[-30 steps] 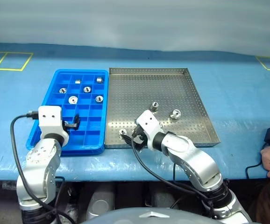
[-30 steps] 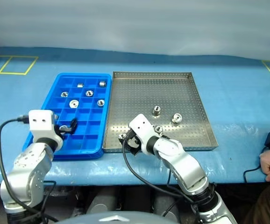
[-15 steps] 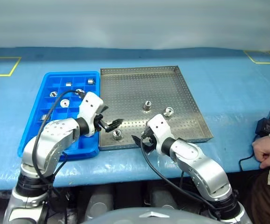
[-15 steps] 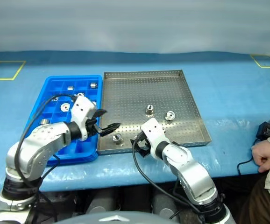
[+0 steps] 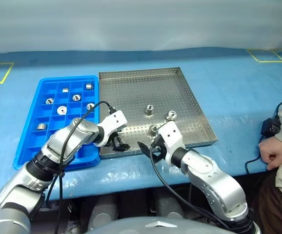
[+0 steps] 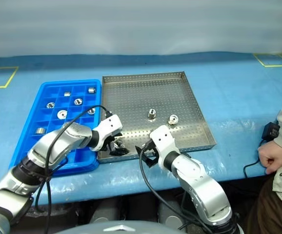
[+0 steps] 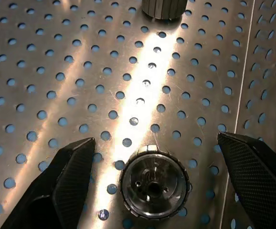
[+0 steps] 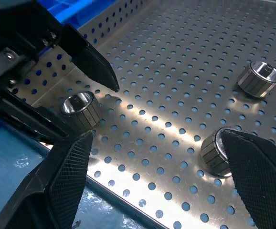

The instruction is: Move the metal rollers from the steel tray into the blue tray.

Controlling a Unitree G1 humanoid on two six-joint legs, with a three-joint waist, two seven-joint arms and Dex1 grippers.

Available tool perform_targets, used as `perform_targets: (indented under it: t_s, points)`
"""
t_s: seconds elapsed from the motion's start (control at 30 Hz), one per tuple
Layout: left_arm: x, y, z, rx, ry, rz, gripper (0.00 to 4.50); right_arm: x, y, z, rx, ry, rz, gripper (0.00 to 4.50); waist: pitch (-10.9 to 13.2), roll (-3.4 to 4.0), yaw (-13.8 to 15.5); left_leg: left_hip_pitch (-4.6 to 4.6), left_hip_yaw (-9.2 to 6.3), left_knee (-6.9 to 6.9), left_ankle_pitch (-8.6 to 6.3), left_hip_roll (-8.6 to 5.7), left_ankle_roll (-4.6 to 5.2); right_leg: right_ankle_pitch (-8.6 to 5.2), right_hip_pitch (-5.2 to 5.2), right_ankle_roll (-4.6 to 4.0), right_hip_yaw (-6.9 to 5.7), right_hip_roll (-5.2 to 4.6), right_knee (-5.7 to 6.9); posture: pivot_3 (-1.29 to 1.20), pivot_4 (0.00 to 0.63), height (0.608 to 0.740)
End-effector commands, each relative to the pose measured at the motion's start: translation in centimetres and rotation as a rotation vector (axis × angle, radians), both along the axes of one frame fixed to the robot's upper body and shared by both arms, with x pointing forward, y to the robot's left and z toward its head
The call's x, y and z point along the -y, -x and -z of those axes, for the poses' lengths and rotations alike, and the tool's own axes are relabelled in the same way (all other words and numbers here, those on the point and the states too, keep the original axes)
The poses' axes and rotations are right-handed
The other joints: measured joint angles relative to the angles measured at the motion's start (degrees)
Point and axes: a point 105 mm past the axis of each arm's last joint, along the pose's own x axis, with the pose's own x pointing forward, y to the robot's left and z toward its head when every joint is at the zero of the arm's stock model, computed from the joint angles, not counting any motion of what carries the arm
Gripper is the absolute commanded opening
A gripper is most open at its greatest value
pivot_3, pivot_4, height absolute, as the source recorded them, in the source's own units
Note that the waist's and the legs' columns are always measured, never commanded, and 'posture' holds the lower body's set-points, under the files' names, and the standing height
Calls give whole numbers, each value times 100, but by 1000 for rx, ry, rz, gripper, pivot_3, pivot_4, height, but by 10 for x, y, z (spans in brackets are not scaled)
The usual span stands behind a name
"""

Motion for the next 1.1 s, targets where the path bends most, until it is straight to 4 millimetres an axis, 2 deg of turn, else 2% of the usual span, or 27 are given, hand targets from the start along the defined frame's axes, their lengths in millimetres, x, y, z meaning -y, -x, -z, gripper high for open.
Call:
perform_targets:
  t_s: [0.03, 0.2, 0.3, 0.43, 0.57, 0.73, 0.8, 0.9, 1.1]
  points:
    - [0, 3, 5, -4, -39, 57, 4086, -2, 1, -16, 69, -33, -8, 4500, 0, 0, -18, 0, 0, -1, 0, 0, 0, 0, 0, 0, 1, 0, 0, -86, 150, 740]
    - [-2, 4, 4, -2, -47, 79, 2483, -3, 1, -15, 66, -30, -5, 4500, 0, 0, -29, 0, 2, 0, 0, 3, 1, 0, -1, 0, 3, -1, 0, -74, 150, 740]
    - [0, -4, -11, 69, 11, 43, 1683, -4, 0, -15, 65, -23, -11, 4500, 0, 0, -28, 0, 3, 1, 0, 4, 1, 0, 0, 1, 4, -1, 1, -62, 150, 740]
    - [-8, -28, -45, 225, 161, -151, 1691, -3, -4, -13, 63, 3, -10, 4500, 1, -1, -7, -3, 2, 2, 0, 6, 1, 3, -3, 5, 5, -1, 1, -34, 150, 740]
    - [-38, -44, -84, 446, 321, -489, 1691, -12, -5, -16, 71, -5, -55, 4500, 1, -2, 5, -2, 3, 1, 0, 6, 1, 10, -2, 16, 7, -1, 1, 2, 150, 740]
    - [-89, -28, -114, 757, 368, -851, 1691, -25, -7, -20, 80, -6, -135, 4500, 0, -3, 56, 0, 0, -3, -1, 6, 1, 25, 0, 38, 7, -2, 1, 87, 150, 740]
    - [-109, -14, -117, 867, 301, -951, 1691, -31, -8, -23, 86, -9, -183, 4500, 0, -3, 116, 1, 0, -3, -1, 6, 1, 29, 0, 32, 7, -2, 2, 130, 150, 740]
    - [-136, 6, -111, 933, 240, -1123, 1691, -43, -9, -26, 102, -10, -261, 4500, 0, -3, 251, 4, -3, -2, 0, 3, 0, 40, 6, 13, 2, -5, 1, 187, 150, 740]
    - [-164, 39, -89, 934, 124, -1317, 1691, -68, -9, -39, 178, -68, -416, 4500, -2, -8, 549, 7, -10, 3, 1, 2, -1, 10, 14, 12, -9, -9, 0, 274, 150, 740]
